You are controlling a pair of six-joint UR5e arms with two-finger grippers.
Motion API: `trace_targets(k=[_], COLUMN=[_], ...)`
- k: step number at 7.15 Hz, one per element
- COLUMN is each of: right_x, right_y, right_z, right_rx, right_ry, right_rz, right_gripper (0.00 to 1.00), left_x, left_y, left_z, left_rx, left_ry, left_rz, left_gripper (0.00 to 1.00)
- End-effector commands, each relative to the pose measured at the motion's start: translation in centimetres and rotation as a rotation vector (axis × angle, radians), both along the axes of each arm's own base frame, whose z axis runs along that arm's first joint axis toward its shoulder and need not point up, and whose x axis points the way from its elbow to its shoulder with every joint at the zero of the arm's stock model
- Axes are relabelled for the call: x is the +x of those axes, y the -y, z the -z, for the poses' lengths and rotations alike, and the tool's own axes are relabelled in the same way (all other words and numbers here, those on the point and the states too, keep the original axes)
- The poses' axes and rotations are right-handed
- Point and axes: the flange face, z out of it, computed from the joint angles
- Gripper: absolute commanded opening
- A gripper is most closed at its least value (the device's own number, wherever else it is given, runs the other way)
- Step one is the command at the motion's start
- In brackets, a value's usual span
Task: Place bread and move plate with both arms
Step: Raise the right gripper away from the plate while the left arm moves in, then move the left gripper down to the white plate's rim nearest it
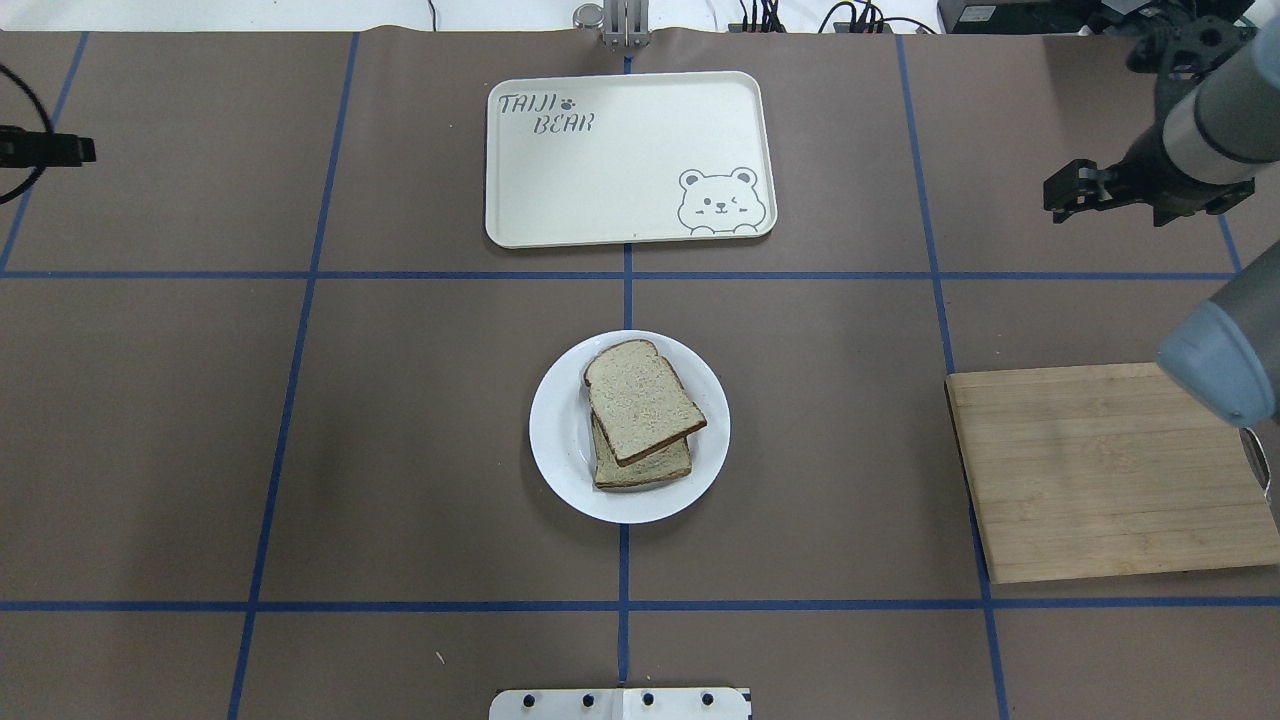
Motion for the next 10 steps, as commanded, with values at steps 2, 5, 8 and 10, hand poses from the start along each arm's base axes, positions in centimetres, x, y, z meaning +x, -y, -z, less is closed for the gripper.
trace_targets(k=[2, 5, 8, 10], right_x=[7.1, 17.8, 26.1, 27.4], right_y=[2.0, 1.9, -4.6, -5.7], right_z=[-4.9, -13.0, -20.8, -21.8], right_rx=[0.007, 0.049, 0.027, 0.021], right_ry=[0.082, 0.179, 0.197, 0.197], right_rz=[0.112, 0.243, 0.2, 0.184], right_gripper=[1.0, 1.0, 1.0, 1.0], left_x=[10.5, 21.5, 31.2, 35.5], left_y=[-5.1, -8.7, -14.9, -17.1], left_z=[12.5, 10.3, 7.1, 3.7], left_rx=[-0.293, -0.284, -0.275, -0.26], left_ry=[-0.486, -0.819, -0.843, -0.796], left_rz=[-0.254, -0.295, -0.293, -0.275], left_gripper=[0.99, 0.99, 0.96, 0.81])
